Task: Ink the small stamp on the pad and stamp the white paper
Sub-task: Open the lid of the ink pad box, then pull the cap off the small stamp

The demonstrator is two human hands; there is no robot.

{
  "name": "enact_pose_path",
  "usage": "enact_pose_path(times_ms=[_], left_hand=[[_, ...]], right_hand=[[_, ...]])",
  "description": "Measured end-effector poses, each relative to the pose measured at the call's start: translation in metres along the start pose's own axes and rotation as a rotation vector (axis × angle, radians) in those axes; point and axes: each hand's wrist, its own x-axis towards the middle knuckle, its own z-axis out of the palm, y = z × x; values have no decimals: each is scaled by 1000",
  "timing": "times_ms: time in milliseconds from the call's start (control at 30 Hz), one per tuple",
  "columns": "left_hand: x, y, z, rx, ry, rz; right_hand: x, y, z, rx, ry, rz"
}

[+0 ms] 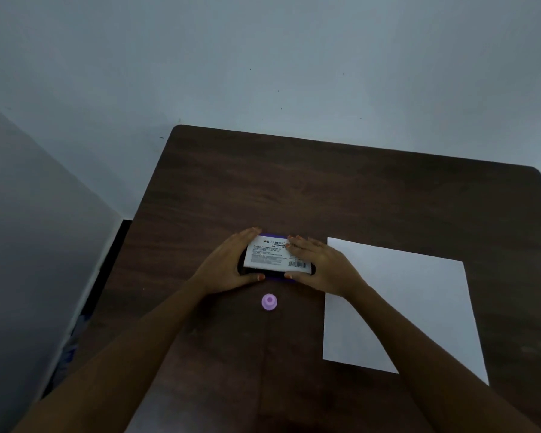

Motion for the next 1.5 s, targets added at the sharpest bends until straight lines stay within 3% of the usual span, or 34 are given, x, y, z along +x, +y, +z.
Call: enact_pose_path(times_ms=[200,300,400,667,933,1067,1267,1500], left_hand=[[0,0,3,-74,67,-80],[1,2,1,-77,72,-64],[2,0,1,-18,51,-14],[5,-9,7,206,-19,72],[5,-10,10,220,-20,63],[1,-7,7,116,-3,56],[-18,5,10,-20,303,-66],[-46,17,12,-15,331,-92]], right_hand=[[24,0,-31,310,274,127],[49,7,-30,248,449,146],[70,16,-22,218,522,186],[97,30,-6,120,443,242],[92,22,-5,59,507,301],[76,4,-1,85,580,280],[35,-35,15,153,405,102],[-9,-67,35,195,224,19]])
